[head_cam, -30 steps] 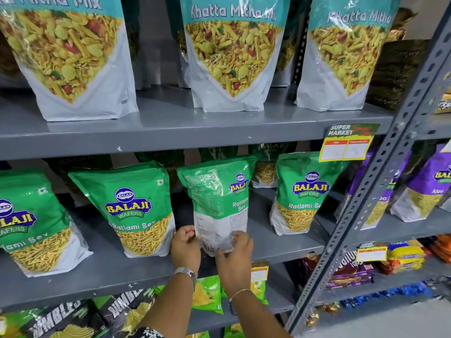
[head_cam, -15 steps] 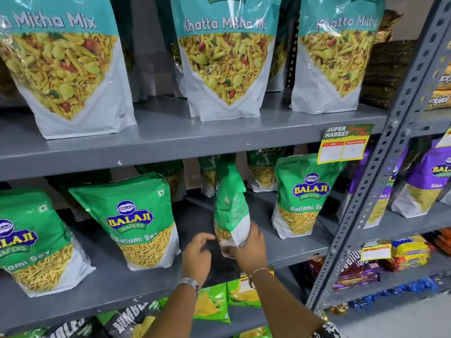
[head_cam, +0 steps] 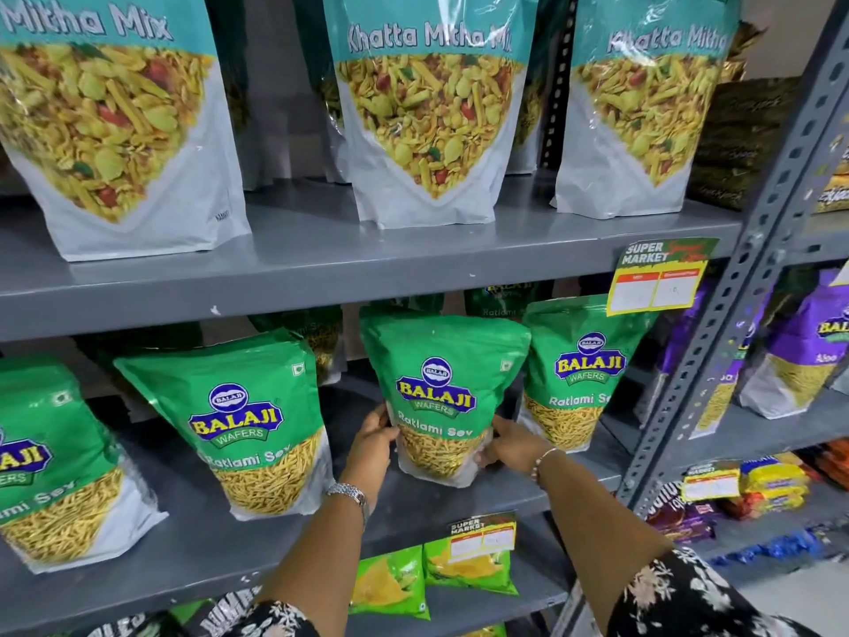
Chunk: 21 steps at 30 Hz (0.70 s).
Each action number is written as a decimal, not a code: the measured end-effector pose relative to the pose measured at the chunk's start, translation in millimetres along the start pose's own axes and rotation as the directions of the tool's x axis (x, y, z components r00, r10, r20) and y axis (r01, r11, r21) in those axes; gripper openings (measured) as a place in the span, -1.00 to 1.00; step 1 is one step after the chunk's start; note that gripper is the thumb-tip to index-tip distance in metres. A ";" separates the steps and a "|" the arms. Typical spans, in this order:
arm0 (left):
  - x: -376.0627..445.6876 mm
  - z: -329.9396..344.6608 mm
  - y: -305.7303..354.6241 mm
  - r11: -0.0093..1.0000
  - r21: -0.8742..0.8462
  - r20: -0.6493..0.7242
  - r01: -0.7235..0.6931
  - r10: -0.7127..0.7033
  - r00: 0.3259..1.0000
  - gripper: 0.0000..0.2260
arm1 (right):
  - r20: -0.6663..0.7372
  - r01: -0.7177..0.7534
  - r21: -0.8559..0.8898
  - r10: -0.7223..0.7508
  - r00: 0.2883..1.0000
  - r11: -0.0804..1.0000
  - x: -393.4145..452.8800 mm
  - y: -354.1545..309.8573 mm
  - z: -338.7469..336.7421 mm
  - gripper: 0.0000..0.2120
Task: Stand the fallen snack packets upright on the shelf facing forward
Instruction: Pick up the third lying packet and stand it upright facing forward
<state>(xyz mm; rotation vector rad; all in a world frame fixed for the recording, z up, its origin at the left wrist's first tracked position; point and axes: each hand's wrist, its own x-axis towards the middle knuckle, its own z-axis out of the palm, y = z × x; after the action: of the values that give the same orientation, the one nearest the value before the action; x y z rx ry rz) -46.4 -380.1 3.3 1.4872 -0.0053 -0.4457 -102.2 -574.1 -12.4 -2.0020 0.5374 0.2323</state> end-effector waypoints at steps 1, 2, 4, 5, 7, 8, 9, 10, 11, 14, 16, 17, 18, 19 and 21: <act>-0.3 -0.5 -3.8 1.000 0.000 -0.002 -0.008 0.008 1.000 -0.62 | -0.037 -0.008 0.004 0.008 0.999 1.000 1.6 0.3 1.3 -0.47; -0.7 -1.8 -7.9 1.000 -0.001 -0.007 -0.023 0.023 1.000 -0.65 | -0.074 -0.006 0.012 0.007 0.997 1.000 3.6 0.4 3.8 -0.50; -0.3 -5.3 -15.8 0.998 -0.009 -0.042 -0.067 0.067 0.997 -0.69 | -0.146 0.013 0.012 -0.011 0.989 1.000 3.7 -1.1 10.8 -0.59; -0.8 -6.8 -18.8 0.996 -0.004 -0.066 -0.088 0.087 0.994 -0.71 | -0.168 0.030 0.037 -0.024 0.986 0.999 5.5 -0.7 14.1 -0.59; -2.0 -8.5 -23.9 0.993 0.029 -0.109 -0.115 0.118 0.987 -0.73 | -0.190 0.067 0.120 -0.043 0.981 0.990 7.5 -2.9 21.7 -0.57; -1.9 -9.4 -27.2 0.990 0.056 -0.131 -0.126 0.132 0.983 -0.74 | -0.208 0.076 0.163 -0.041 0.977 0.984 7.0 -5.4 24.7 -0.60; -3.6 -9.0 -28.4 0.988 0.076 -0.151 -0.133 0.144 0.978 -0.76 | -0.223 0.071 0.190 -0.027 0.974 0.979 9.9 -6.1 26.8 -0.63; -5.2 -9.0 -29.3 0.986 0.087 -0.170 -0.139 0.152 0.974 -0.78 | -0.239 0.070 0.208 -0.019 0.971 0.976 11.7 -7.8 29.6 -0.66; -6.5 -9.6 -29.8 0.985 0.097 -0.192 -0.140 0.157 0.969 -0.79 | -0.231 0.067 0.212 -0.016 0.973 0.975 12.2 -10.3 31.2 -0.67; -9.4 -10.7 -27.2 0.984 0.108 -0.236 -0.139 0.161 0.958 -0.75 | -0.220 0.077 0.198 -0.032 0.975 0.977 29.5 -5.5 37.2 -0.66; -10.9 -11.0 -24.9 0.983 0.121 -0.249 -0.142 0.168 0.954 -0.71 | -0.221 0.060 0.183 -0.018 0.975 0.981 55.3 10.6 41.8 -0.60; -10.6 -10.7 -24.6 0.981 0.138 -0.257 -0.138 0.170 0.951 -0.69 | -0.225 0.048 0.177 -0.007 0.974 0.983 56.2 11.8 42.5 -0.60; -9.6 -10.2 -25.1 0.979 0.158 -0.266 -0.131 0.169 0.949 -0.67 | -0.232 0.039 0.173 0.002 0.973 0.984 55.4 11.6 42.2 -0.61; -9.2 -9.2 -25.1 0.978 0.171 -0.268 -0.120 0.164 0.949 -0.65 | -0.246 0.028 0.178 0.017 0.969 0.984 49.5 7.5 42.7 -0.64; -8.7 -5.7 -27.1 0.983 0.148 -0.257 -0.111 0.146 0.955 -0.64 | -0.255 0.018 0.185 0.030 0.966 0.982 31.8 -2.8 42.4 -0.67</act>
<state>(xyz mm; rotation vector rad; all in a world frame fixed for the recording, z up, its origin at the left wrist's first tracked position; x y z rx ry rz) -60.6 -372.7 -20.9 1.6577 0.0822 -0.1385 -70.1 -544.4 -42.5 -1.8572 0.7031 -0.0754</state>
